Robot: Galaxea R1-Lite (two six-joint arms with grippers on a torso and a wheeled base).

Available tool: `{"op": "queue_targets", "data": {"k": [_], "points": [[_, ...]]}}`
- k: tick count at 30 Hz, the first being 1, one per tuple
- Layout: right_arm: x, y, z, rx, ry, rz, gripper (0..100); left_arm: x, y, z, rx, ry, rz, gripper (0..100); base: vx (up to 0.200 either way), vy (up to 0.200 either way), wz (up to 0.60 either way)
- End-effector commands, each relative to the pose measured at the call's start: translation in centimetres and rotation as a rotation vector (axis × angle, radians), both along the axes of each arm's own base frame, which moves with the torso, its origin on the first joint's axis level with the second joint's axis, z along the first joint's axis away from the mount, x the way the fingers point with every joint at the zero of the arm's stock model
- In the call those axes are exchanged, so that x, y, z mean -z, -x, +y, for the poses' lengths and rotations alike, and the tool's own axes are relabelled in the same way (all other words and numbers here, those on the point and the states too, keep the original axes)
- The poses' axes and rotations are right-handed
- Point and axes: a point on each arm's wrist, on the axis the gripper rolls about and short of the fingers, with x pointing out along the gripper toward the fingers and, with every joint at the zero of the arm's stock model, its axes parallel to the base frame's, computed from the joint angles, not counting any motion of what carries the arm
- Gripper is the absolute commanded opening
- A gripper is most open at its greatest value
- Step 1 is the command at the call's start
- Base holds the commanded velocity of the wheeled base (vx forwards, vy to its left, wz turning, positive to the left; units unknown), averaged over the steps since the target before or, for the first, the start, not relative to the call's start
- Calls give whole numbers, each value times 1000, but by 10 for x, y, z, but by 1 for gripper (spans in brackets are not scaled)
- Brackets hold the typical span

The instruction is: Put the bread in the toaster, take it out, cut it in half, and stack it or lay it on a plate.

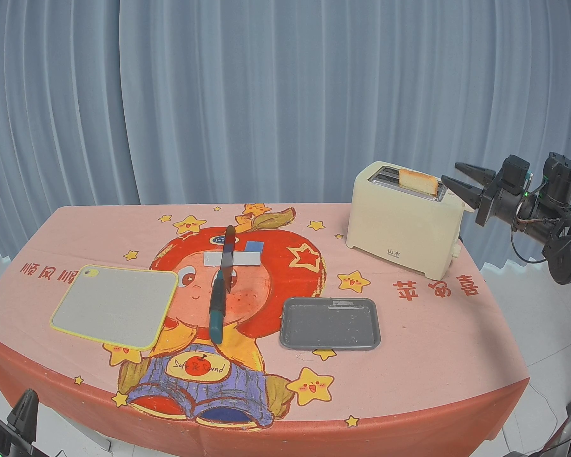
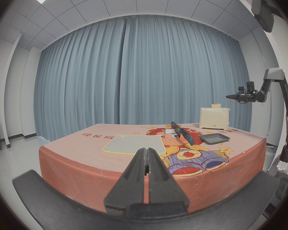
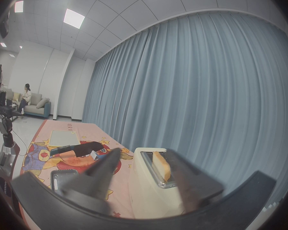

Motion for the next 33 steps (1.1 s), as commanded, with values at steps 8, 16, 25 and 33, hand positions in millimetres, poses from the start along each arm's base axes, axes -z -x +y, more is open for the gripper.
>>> {"op": "queue_targets", "data": {"k": [8, 16, 25, 33], "points": [[17, -1, -4, 86, -69, -80, 0, 5, -1, 0, 1, 0, 19, 0, 0, 0, 0], [14, -2, -6, 88, -187, -85, 0, 5, -1, 0, 0, 0, 19, 0, 0, 0, 0], [11, -6, -22, 151, -192, -88, 0, 5, -1, 0, 1, 0, 19, 0, 0, 0, 0], [22, -9, -14, 179, -190, -63, 0, 5, -1, 0, 1, 0, 19, 0, 0, 0, 0]]}}
